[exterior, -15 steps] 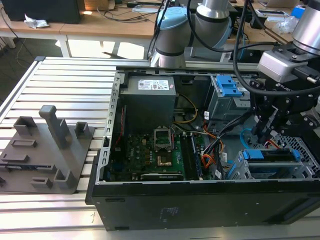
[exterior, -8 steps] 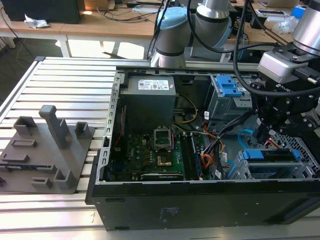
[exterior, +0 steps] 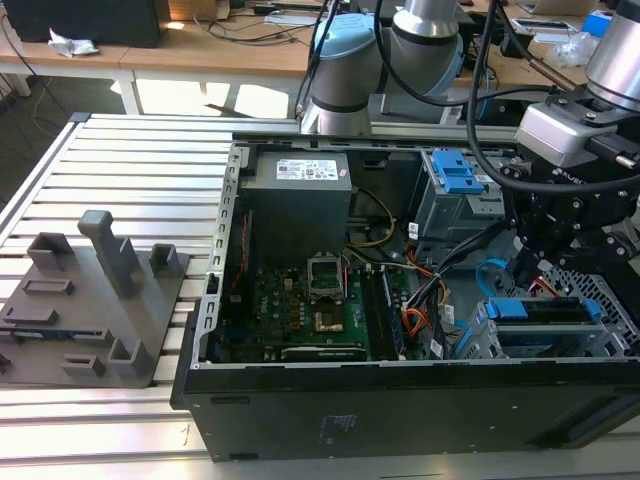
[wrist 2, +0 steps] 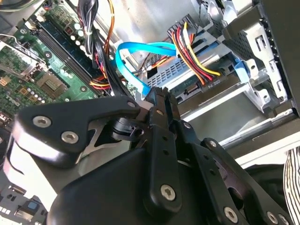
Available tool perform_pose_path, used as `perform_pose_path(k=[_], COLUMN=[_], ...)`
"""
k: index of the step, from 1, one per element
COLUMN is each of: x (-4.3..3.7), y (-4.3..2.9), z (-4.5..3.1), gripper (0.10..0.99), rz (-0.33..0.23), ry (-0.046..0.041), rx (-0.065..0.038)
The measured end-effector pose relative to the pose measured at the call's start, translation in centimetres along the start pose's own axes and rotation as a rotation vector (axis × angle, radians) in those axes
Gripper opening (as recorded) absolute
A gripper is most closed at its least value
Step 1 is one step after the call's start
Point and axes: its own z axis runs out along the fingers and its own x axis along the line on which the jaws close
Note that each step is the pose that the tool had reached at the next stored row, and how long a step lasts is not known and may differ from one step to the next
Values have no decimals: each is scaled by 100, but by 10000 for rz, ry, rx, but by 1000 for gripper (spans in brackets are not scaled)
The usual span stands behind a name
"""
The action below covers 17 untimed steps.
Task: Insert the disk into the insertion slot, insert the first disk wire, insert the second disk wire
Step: 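Insert the second disk wire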
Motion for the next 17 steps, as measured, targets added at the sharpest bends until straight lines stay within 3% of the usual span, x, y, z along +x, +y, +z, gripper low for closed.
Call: perform_pose_path(k=[6, 17], x=[126, 133], y=[51, 49], z=[15, 27], gripper=[161, 161], rz=[18, 1475], ry=[-2, -103], rx=[0, -89])
